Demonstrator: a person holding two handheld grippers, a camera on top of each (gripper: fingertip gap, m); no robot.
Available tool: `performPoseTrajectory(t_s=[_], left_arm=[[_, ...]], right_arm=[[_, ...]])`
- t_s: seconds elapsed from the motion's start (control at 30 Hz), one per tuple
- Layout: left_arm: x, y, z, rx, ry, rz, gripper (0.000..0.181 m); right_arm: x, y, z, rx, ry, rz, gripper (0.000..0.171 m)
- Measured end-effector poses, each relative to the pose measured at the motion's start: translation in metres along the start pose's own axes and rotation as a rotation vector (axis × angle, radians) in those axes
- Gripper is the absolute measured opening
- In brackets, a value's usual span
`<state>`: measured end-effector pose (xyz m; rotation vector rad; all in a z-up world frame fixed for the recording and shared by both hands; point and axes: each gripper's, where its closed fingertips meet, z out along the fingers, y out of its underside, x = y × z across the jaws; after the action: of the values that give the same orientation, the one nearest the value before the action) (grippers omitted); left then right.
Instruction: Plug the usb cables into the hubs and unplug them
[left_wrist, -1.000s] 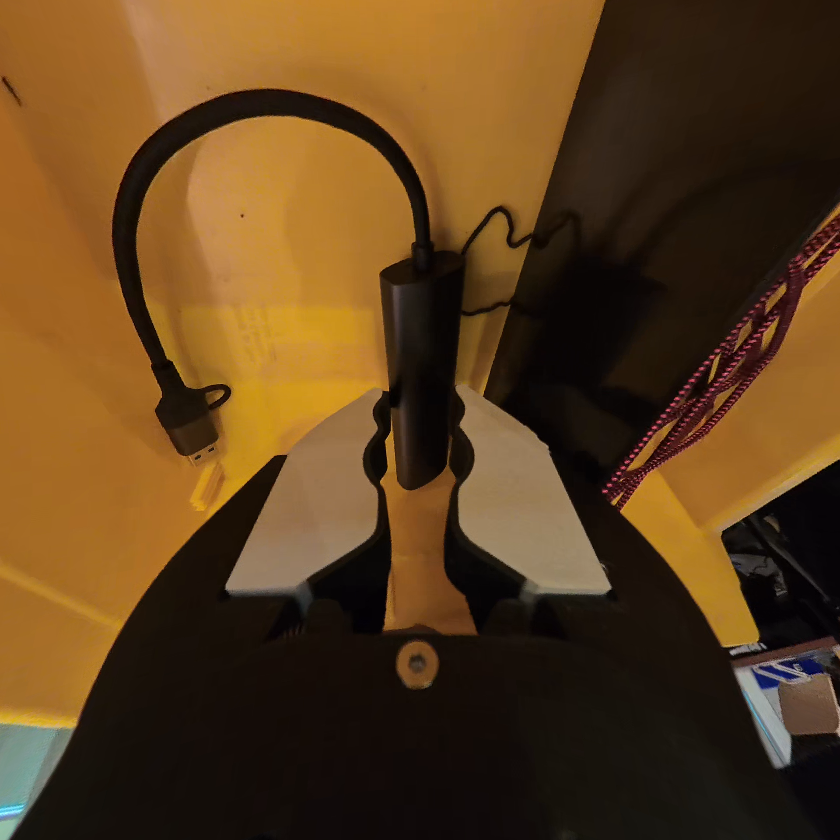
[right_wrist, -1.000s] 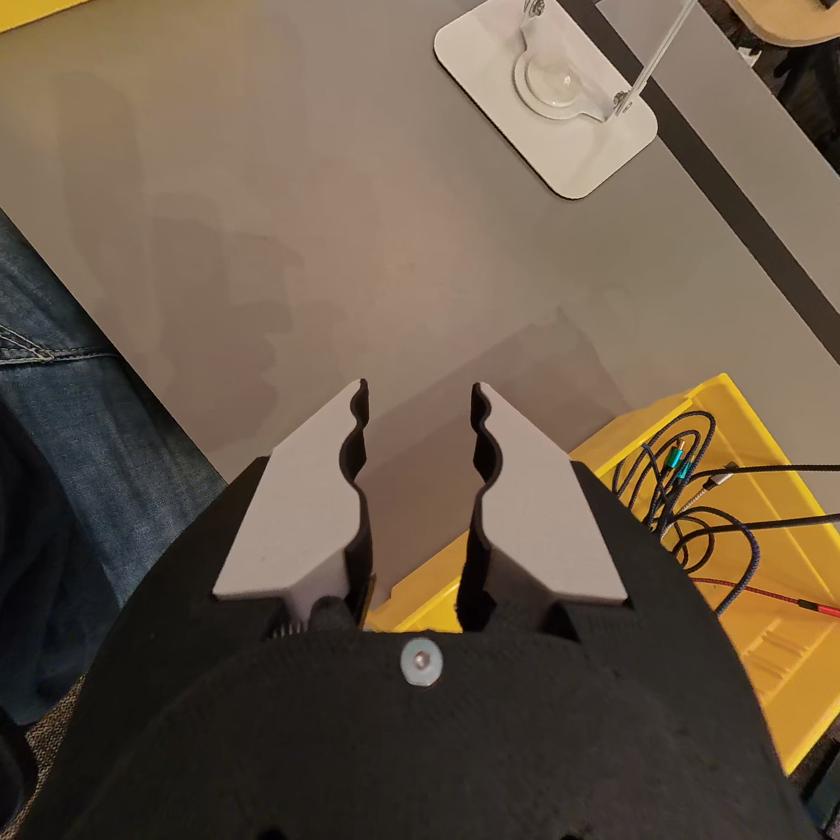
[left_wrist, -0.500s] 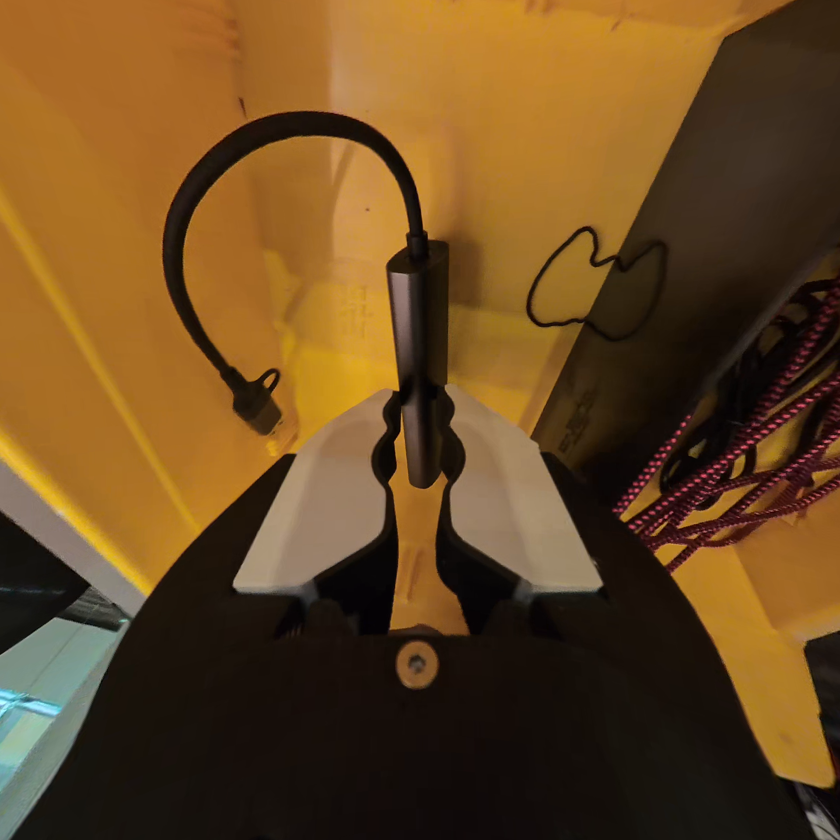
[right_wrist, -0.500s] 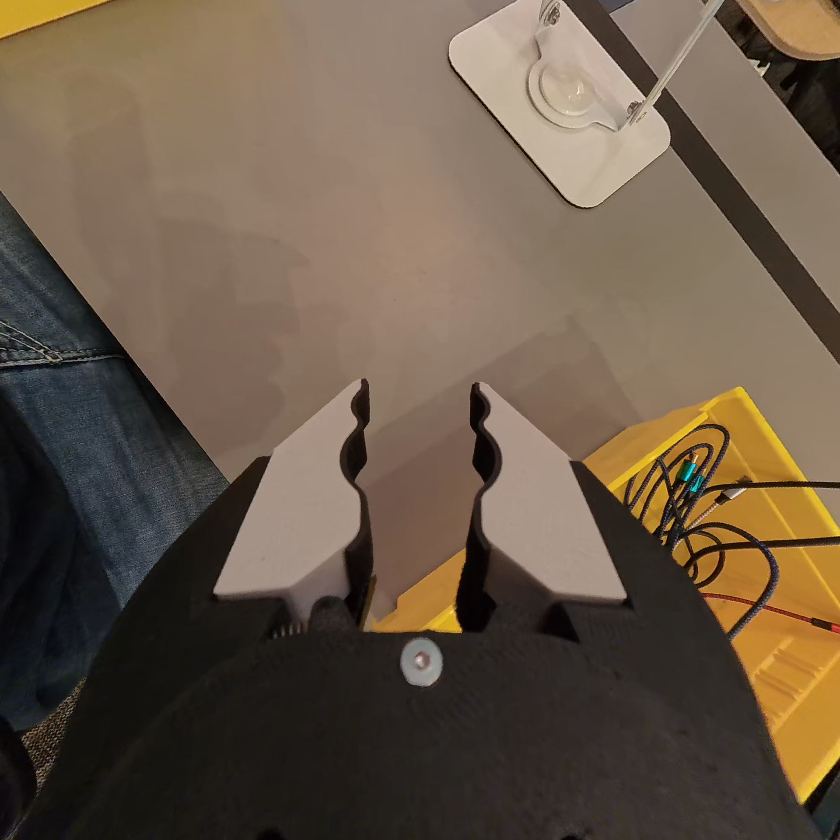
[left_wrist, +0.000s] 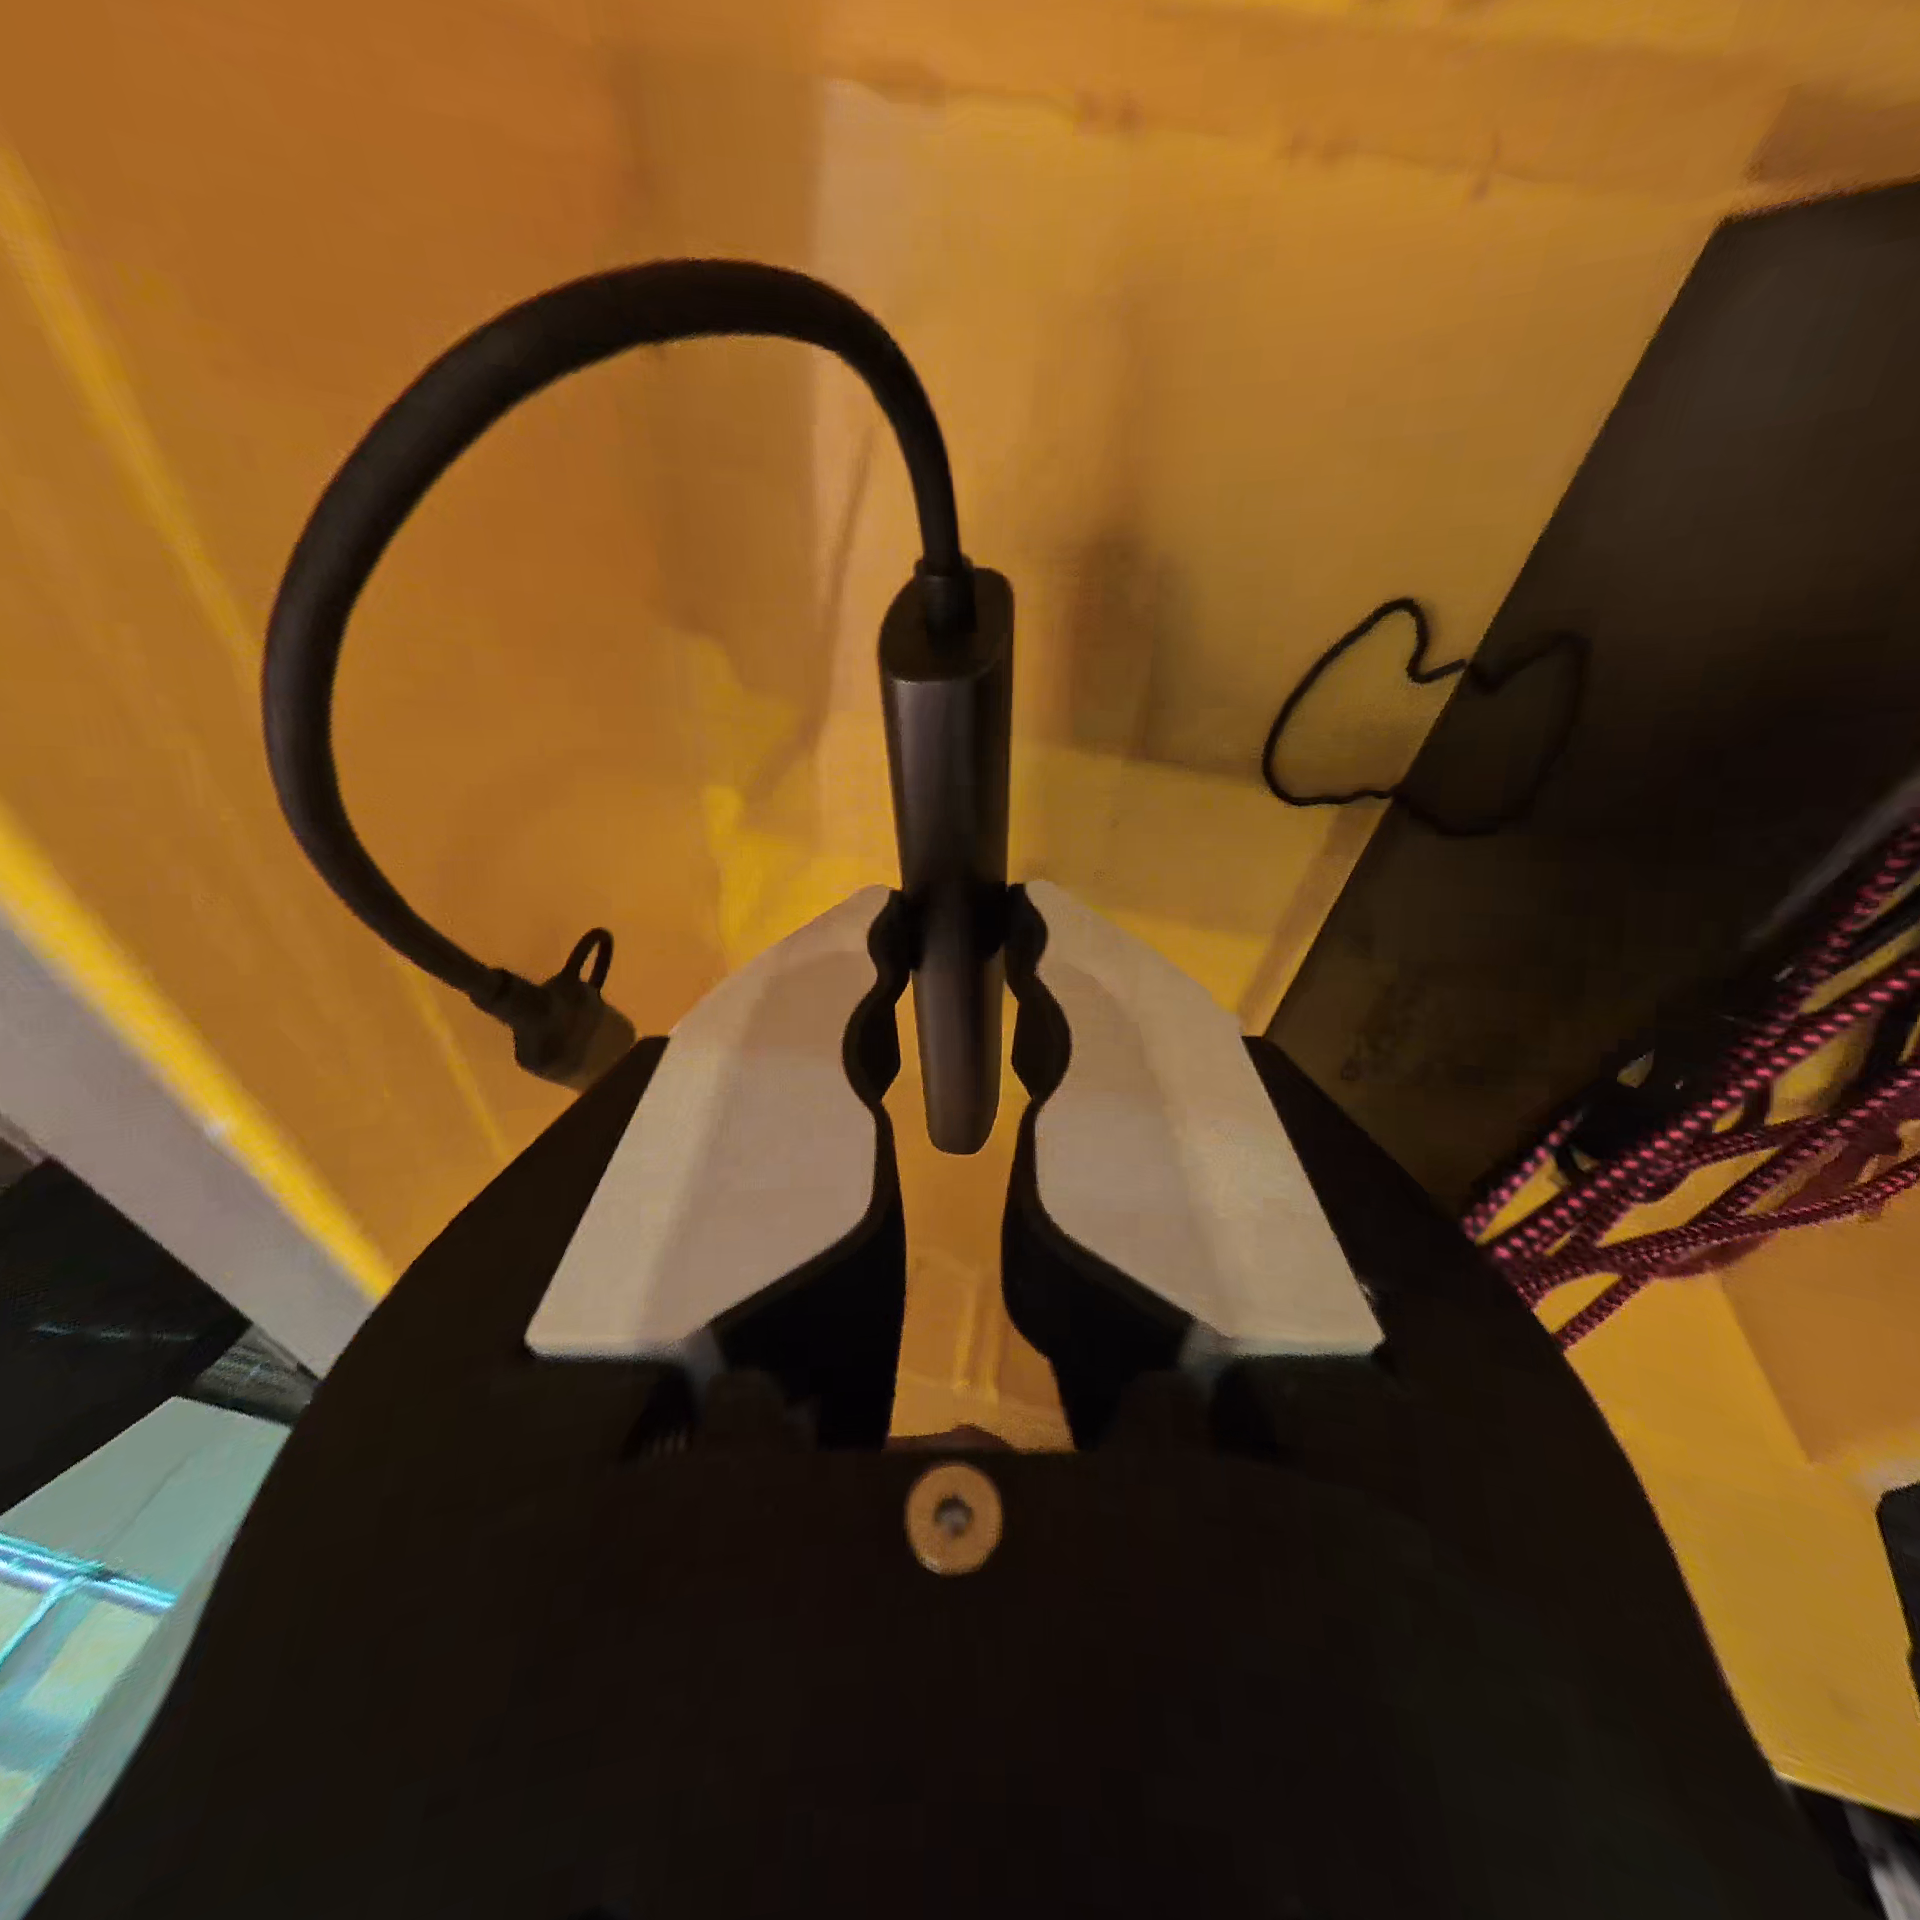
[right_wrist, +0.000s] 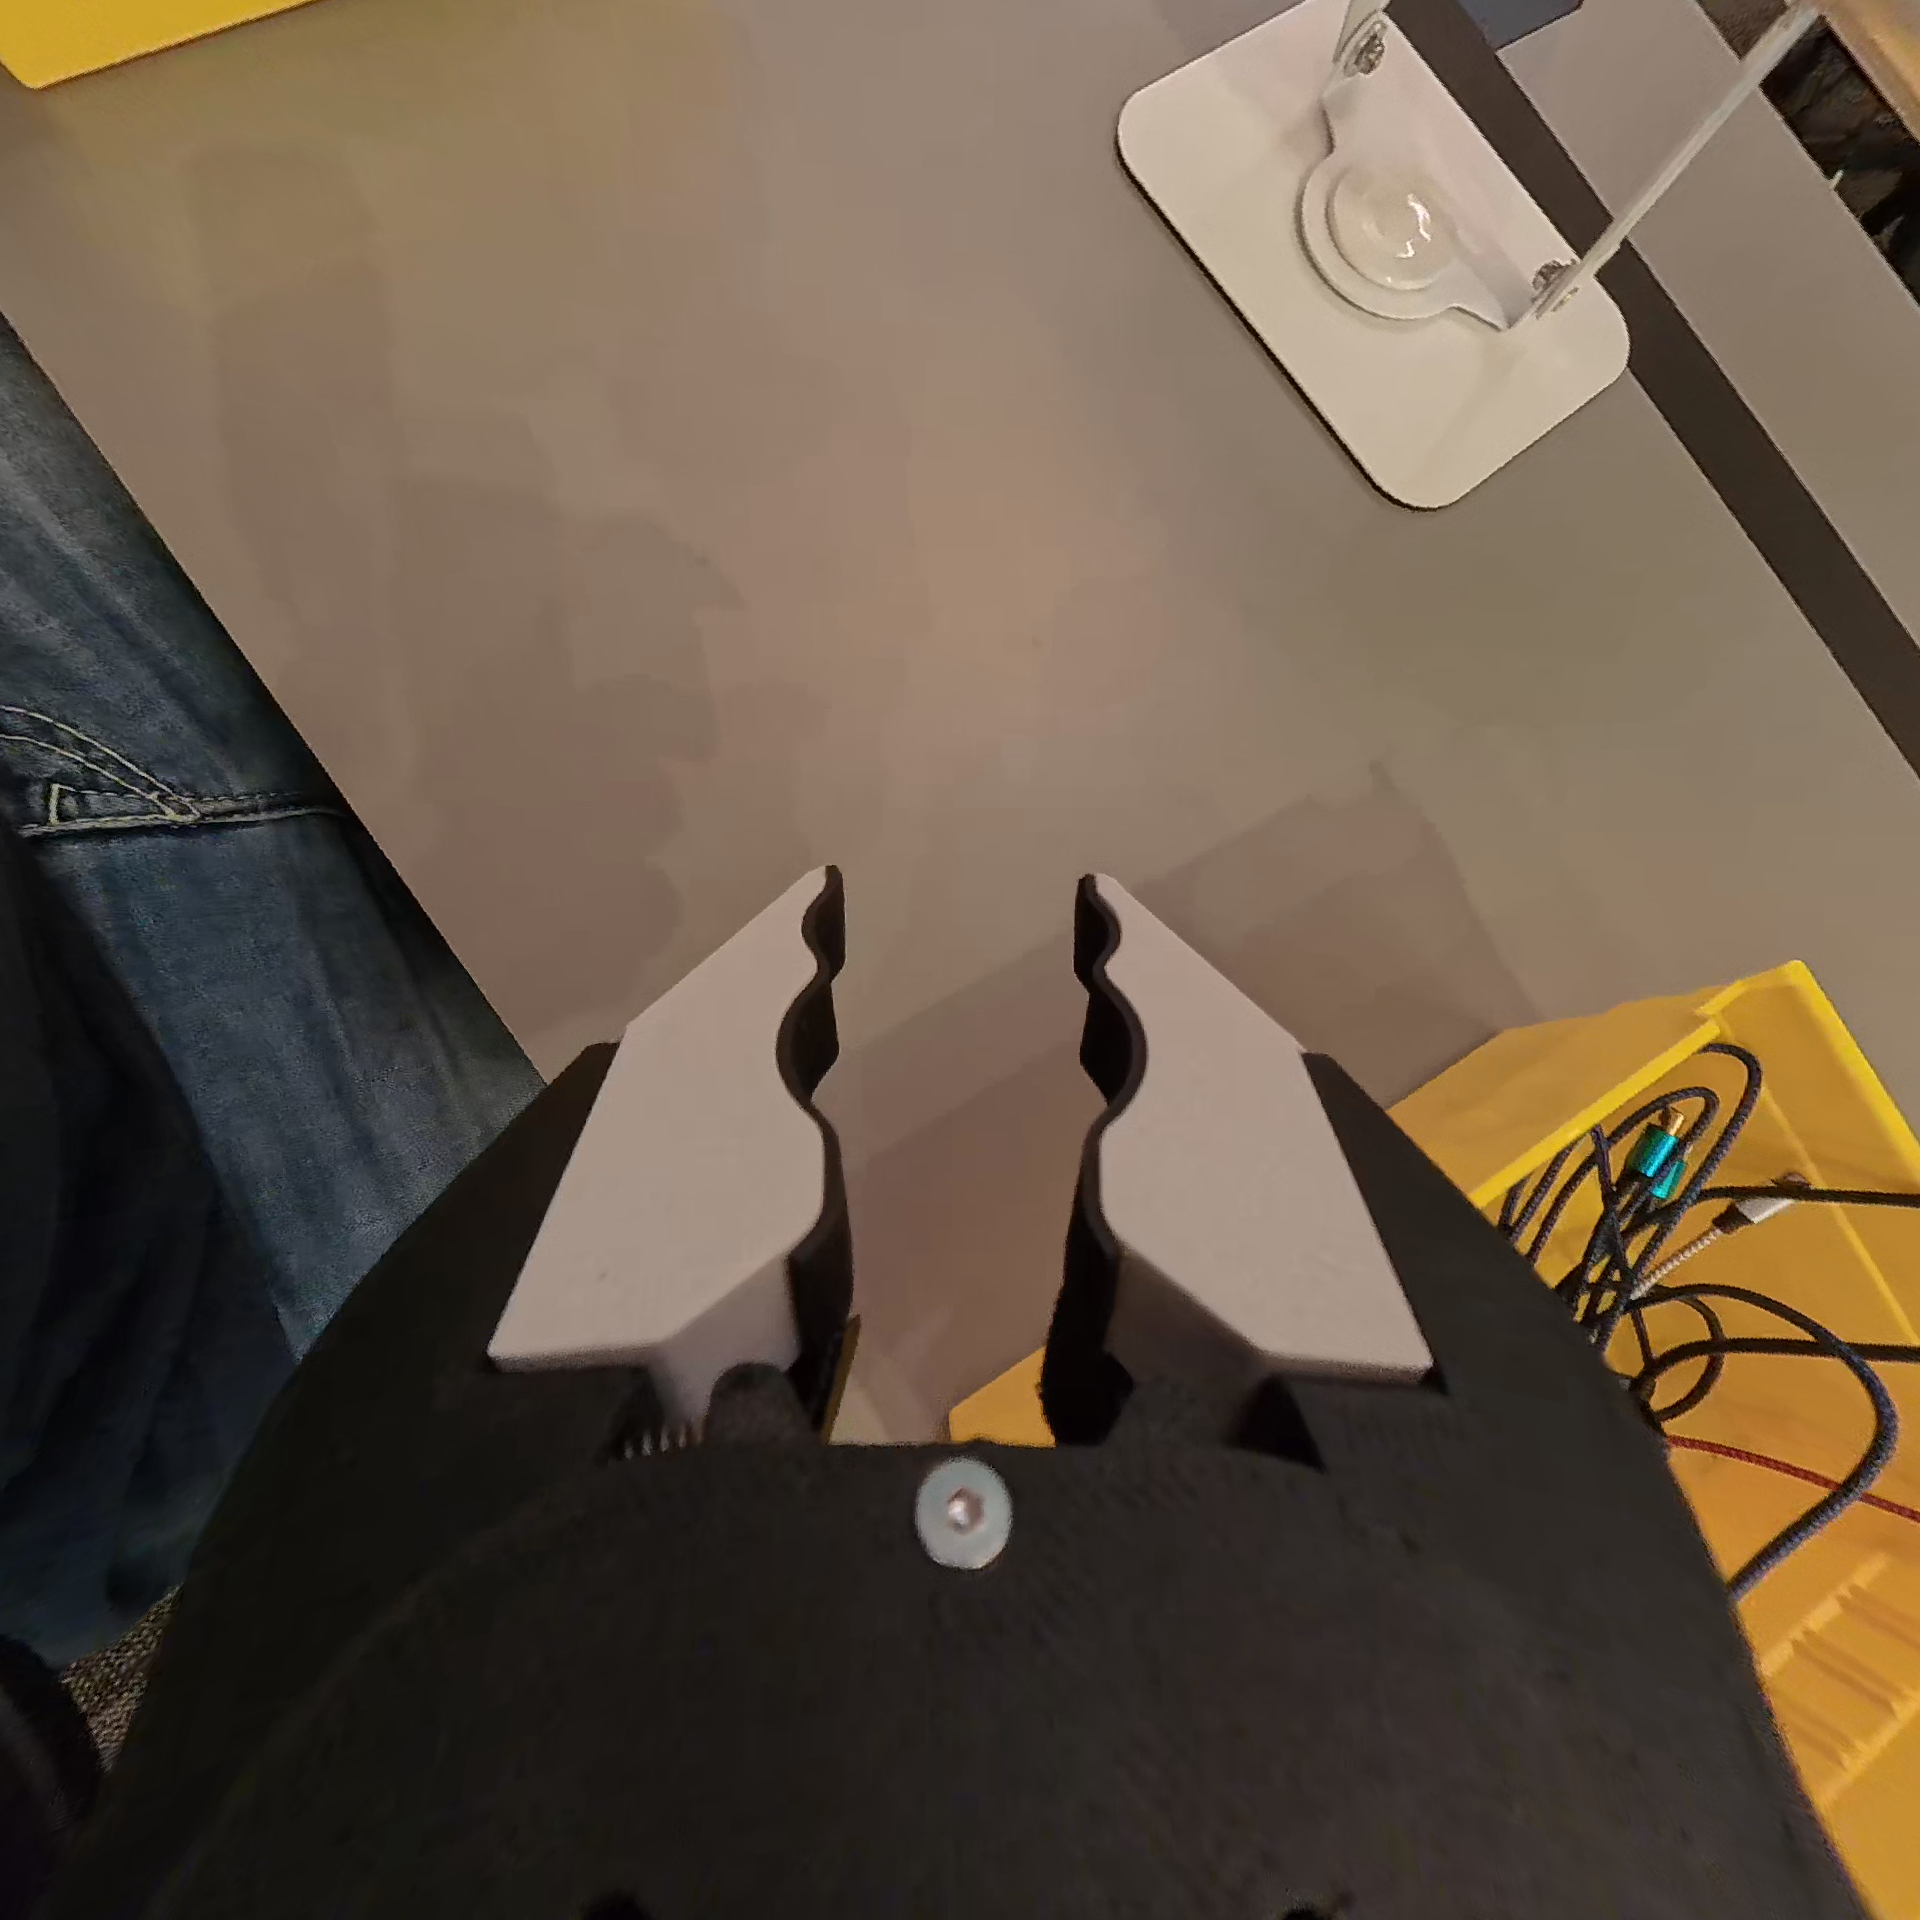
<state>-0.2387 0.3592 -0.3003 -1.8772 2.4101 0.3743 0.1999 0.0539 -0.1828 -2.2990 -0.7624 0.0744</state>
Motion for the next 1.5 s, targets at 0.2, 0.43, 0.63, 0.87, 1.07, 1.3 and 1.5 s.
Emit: performPoseTrajectory(t_s=[0.2, 0.43, 0.63, 0.87, 1.07, 1.3, 1.5], left_arm=[[-0.014, -0.024, -0.067, 0.255, -0.119, -0.121, 0.017], [0.017, -0.111, -0.157, 0.664, -0.127, -0.119, 0.017], [0.079, -0.208, -0.207, 0.961, 0.022, -0.006, 0.017], [0.131, -0.277, -0.204, 0.999, 0.123, 0.095, 0.017], [0.149, -0.297, -0.181, 0.937, 0.114, 0.134, 0.017], [0.141, -0.29, -0.171, 0.905, 0.02, 0.039, 0.038], [0.129, -0.188, -0.175, 0.705, -0.187, 0.109, 0.041]], right_arm=[[-0.019, -0.025, 0.007, 0.063, -0.065, -0.039, 0.043], [-0.056, -0.061, 0.029, 0.146, -0.178, -0.088, 0.047], [-0.091, -0.114, 0.043, 0.34, -0.314, -0.06, 0.053], [-0.111, -0.154, 0.053, 0.553, -0.512, 0.09, 0.054], [-0.12, -0.136, 0.073, 0.521, -0.526, 0.016, 0.018], [-0.089, -0.107, 0.089, 0.358, -0.311, -0.124, 0.014], [-0.052, -0.055, 0.118, 0.063, 0.0, -0.456, 0.014]])
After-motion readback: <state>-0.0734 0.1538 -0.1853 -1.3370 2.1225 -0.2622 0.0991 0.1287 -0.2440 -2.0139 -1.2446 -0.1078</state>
